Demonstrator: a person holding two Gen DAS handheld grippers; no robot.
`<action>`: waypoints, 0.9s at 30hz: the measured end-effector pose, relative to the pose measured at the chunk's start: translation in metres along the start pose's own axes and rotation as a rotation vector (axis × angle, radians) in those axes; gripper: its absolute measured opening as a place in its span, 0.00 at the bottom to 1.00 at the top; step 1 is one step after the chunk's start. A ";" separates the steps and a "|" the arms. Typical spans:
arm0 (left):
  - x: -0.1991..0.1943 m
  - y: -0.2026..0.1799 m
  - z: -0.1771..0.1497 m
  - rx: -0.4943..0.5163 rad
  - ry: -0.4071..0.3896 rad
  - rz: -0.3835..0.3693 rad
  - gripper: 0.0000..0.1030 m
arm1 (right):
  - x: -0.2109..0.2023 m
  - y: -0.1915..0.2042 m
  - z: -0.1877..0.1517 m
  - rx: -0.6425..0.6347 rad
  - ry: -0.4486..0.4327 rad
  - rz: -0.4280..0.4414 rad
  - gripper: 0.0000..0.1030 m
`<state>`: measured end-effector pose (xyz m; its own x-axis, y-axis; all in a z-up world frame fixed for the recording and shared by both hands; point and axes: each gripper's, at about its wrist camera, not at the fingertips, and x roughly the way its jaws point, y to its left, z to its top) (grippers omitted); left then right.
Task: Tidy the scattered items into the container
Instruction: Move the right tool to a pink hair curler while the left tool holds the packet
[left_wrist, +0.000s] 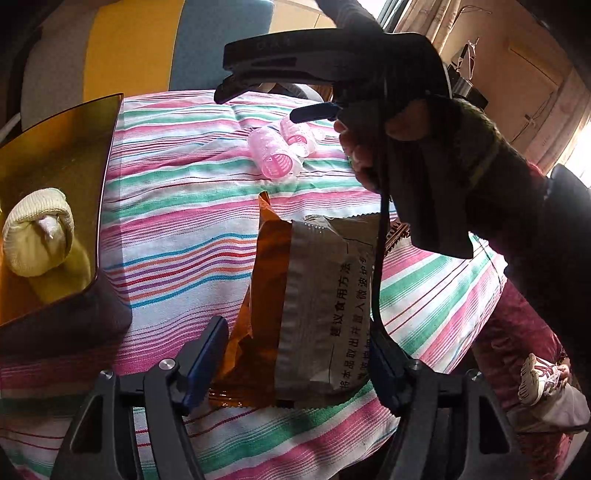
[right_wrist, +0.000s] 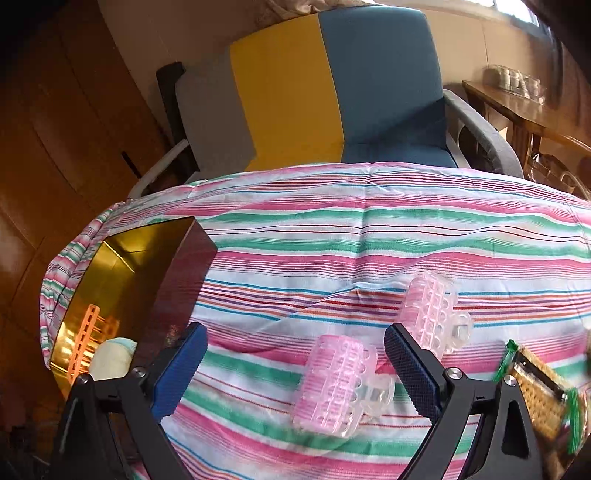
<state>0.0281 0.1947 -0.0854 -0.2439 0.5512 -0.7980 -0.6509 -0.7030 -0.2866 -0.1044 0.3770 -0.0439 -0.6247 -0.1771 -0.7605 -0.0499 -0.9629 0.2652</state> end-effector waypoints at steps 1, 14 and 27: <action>0.000 0.000 0.000 0.000 -0.001 -0.001 0.71 | 0.006 -0.001 0.001 -0.004 0.017 -0.002 0.95; 0.001 -0.004 -0.004 0.014 -0.012 0.013 0.72 | -0.001 0.004 -0.040 -0.122 0.142 0.140 0.77; 0.003 -0.007 -0.005 0.026 -0.011 0.019 0.74 | -0.042 -0.021 -0.084 0.034 0.062 0.080 0.81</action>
<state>0.0354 0.1985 -0.0881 -0.2644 0.5431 -0.7969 -0.6647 -0.7013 -0.2574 -0.0115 0.3877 -0.0680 -0.5788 -0.2660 -0.7709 -0.0291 -0.9380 0.3455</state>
